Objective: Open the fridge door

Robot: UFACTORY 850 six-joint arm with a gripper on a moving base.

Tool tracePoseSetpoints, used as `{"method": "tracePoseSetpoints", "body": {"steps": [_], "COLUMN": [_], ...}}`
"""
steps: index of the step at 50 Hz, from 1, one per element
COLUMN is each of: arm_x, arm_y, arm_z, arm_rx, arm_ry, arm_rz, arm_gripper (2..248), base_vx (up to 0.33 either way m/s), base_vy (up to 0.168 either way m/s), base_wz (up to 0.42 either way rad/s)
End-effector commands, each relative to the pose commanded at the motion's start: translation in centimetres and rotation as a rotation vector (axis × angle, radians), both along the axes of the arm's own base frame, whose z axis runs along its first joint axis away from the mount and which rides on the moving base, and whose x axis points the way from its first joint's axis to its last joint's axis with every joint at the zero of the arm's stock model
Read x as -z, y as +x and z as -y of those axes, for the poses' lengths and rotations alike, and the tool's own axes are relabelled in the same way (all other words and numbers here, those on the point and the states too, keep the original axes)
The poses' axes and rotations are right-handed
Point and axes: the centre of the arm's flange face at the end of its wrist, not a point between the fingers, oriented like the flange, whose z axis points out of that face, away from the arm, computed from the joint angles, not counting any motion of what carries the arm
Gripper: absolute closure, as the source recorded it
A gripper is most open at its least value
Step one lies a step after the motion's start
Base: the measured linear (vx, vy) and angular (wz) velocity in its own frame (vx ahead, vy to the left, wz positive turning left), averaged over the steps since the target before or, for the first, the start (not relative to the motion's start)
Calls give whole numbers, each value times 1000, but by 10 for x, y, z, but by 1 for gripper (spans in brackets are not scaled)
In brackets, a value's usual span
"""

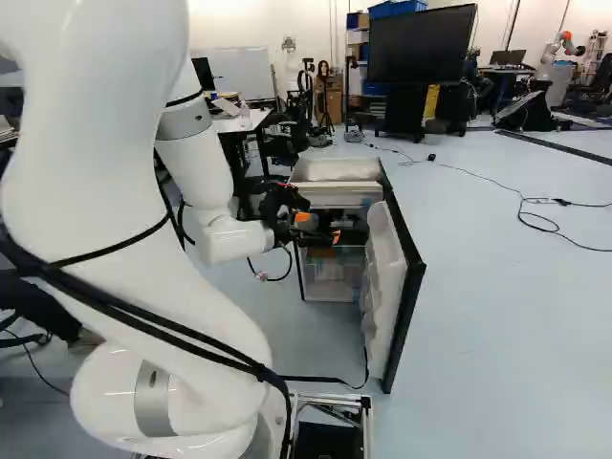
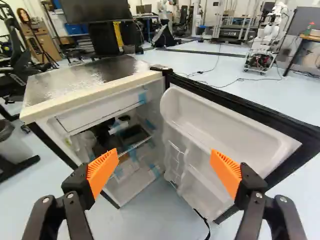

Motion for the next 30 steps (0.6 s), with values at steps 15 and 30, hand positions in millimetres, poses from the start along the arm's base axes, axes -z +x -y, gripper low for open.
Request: {"method": "tracePoseSetpoints", "body": {"steps": [15,30], "arm_x": [-11,-18], "arm_y": [-11,-23], "arm_z": [2,2], "arm_rx": [-142,-269], "arm_ry": [9,6], "arm_rz": [16,23], "arm_gripper": [3,3], "base_vx": [0,0], "base_vy": [0,0], "base_wz": [0,0]}}
